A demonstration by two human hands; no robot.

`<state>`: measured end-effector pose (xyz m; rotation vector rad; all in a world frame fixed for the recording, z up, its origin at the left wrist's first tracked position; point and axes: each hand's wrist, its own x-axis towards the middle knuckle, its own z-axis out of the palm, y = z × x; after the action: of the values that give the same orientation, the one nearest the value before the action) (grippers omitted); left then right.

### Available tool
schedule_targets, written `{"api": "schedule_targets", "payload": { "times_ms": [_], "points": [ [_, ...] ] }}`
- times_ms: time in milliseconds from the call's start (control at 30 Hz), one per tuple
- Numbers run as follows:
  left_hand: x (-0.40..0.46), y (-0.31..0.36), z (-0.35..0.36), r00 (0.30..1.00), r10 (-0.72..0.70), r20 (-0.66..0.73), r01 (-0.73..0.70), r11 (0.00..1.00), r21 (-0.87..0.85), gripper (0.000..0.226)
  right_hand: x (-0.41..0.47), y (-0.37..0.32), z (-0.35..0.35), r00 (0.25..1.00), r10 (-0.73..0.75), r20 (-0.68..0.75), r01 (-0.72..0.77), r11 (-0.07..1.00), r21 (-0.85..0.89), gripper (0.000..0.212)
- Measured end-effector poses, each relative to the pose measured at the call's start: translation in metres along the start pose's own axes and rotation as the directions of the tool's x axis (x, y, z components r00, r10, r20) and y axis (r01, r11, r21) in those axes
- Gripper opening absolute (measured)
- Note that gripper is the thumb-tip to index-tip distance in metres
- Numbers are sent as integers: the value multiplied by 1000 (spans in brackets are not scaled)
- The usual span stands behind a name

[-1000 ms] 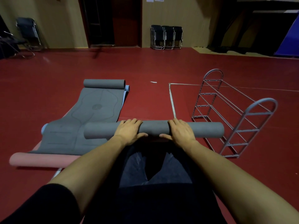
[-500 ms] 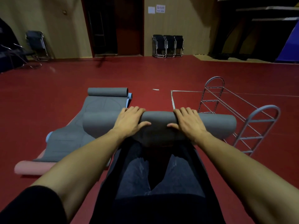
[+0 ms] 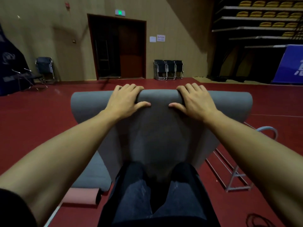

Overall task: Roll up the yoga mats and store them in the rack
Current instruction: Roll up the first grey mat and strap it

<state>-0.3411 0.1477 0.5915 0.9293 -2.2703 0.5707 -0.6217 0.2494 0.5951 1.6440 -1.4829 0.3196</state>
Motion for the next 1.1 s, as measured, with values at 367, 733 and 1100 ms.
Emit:
{"api": "schedule_targets", "payload": {
  "times_ms": [367, 733, 1100],
  "points": [
    [-63, 13, -3, 695, 108, 711, 243, 895, -374, 66, -87, -43, -18, 906, -165, 389, 42, 951, 307, 76],
    [-171, 51, 32, 399, 271, 876, 330, 849, -413, 68, -189, -101, -31, 664, -316, 678, -69, 876, 477, 97],
    [-223, 58, 74, 367, 200, 909, 511, 773, -377, 69, -203, -115, 4, 480, -338, 810, -368, 760, 536, 100]
  ]
}}
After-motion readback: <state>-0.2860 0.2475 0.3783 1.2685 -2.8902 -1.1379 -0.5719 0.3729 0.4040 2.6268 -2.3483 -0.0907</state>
